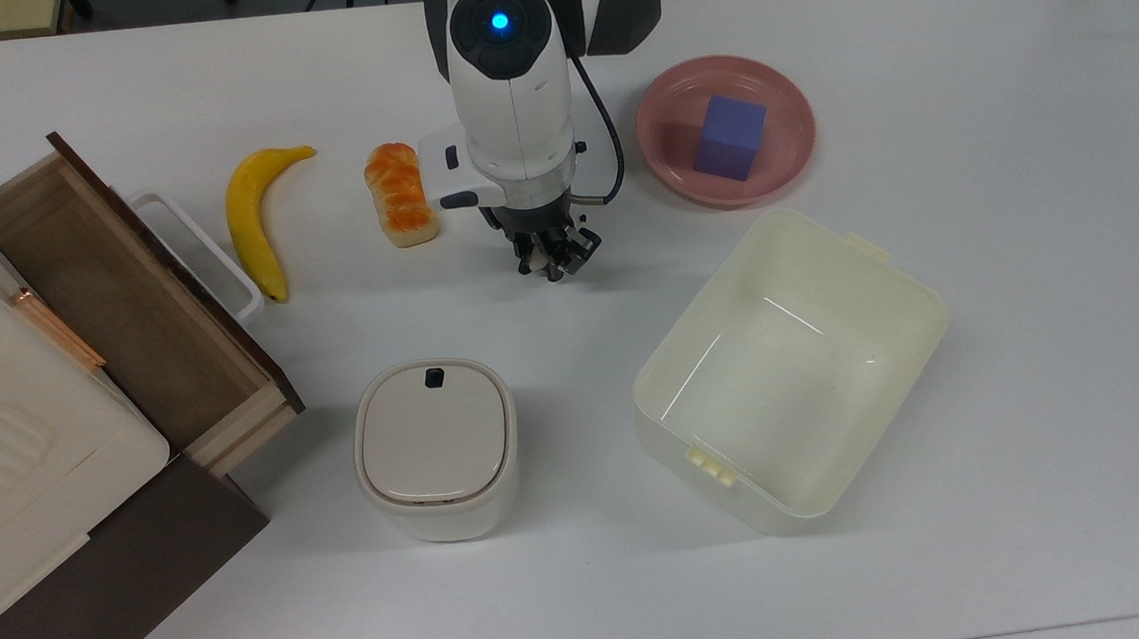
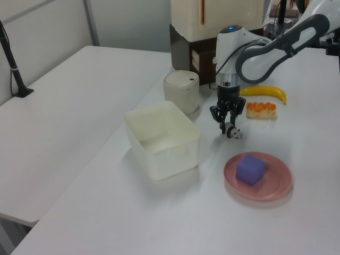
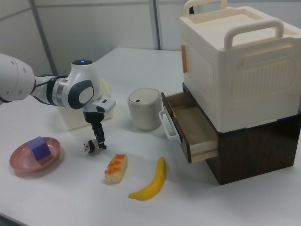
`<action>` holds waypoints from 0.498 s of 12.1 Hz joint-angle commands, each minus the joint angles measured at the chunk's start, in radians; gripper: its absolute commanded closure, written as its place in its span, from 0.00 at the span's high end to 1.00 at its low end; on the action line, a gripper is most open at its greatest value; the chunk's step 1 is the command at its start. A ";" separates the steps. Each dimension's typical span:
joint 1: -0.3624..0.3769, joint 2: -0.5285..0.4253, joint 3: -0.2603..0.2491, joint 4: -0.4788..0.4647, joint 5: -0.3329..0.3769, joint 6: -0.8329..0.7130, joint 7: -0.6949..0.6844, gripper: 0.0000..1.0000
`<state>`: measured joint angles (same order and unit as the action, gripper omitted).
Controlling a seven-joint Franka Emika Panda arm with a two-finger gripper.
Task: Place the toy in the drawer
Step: 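Close the gripper on the panda toy and lift it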
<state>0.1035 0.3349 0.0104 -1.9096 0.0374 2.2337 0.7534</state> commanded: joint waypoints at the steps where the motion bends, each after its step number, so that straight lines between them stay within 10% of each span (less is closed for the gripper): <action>1: 0.007 -0.033 -0.001 0.001 0.009 -0.011 -0.049 0.25; 6: -0.004 -0.071 -0.003 0.148 0.007 -0.158 -0.155 0.28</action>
<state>0.1042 0.3069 0.0105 -1.8338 0.0374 2.1673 0.6799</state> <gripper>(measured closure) 0.564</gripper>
